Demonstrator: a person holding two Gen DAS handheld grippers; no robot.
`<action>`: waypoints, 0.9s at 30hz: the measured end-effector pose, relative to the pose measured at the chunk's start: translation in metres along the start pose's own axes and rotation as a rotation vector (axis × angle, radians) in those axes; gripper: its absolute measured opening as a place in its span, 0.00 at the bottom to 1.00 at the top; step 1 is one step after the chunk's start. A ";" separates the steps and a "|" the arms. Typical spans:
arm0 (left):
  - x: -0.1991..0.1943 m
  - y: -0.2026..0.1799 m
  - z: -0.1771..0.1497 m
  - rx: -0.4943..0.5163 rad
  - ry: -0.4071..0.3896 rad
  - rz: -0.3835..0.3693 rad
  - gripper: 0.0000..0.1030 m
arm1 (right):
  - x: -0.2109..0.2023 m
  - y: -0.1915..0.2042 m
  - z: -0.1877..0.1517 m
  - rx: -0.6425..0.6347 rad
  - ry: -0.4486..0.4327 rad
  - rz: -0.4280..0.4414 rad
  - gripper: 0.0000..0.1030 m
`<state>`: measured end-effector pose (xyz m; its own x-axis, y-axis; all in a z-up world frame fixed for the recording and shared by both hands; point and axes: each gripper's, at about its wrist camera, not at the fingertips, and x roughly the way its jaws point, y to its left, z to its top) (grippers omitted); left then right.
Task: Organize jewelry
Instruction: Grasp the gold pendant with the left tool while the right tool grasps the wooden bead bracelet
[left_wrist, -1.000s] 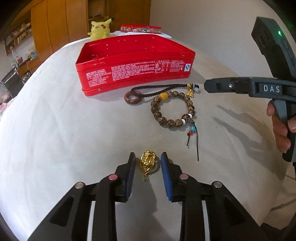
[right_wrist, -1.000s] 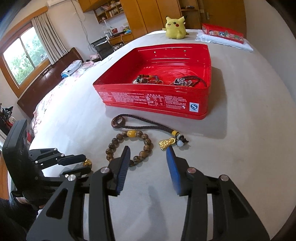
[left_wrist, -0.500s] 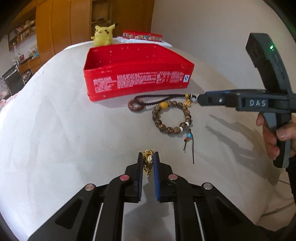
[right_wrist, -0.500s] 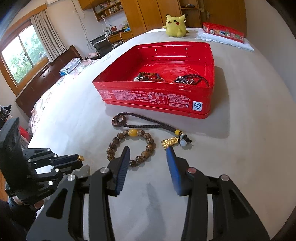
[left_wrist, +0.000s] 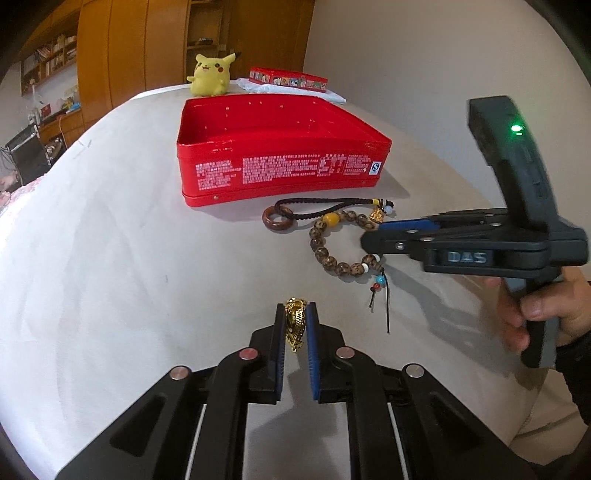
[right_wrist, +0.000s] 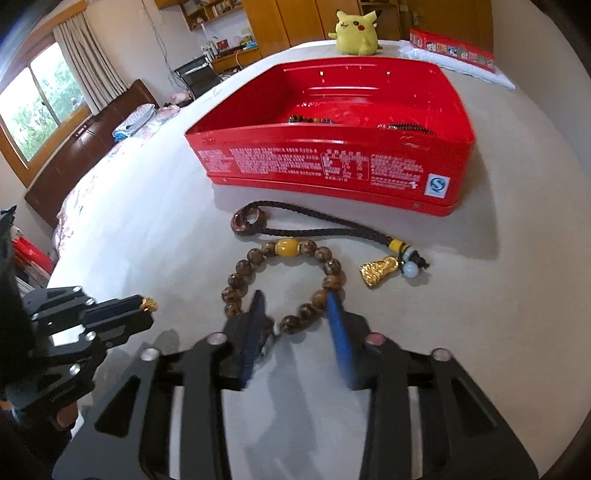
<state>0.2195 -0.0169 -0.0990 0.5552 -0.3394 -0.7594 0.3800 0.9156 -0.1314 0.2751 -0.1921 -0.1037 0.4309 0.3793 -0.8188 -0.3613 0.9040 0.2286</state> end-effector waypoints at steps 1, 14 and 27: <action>0.000 0.000 0.000 0.000 -0.001 -0.002 0.10 | 0.004 -0.001 0.001 0.001 0.004 -0.016 0.27; -0.007 0.006 0.005 -0.008 -0.028 -0.005 0.10 | 0.002 0.013 0.002 -0.121 -0.009 -0.111 0.09; -0.019 0.004 0.008 -0.004 -0.053 0.002 0.10 | -0.050 0.025 0.004 -0.142 -0.101 -0.089 0.09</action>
<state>0.2162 -0.0080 -0.0799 0.5946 -0.3484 -0.7246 0.3760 0.9171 -0.1324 0.2474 -0.1878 -0.0548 0.5444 0.3232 -0.7741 -0.4277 0.9008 0.0753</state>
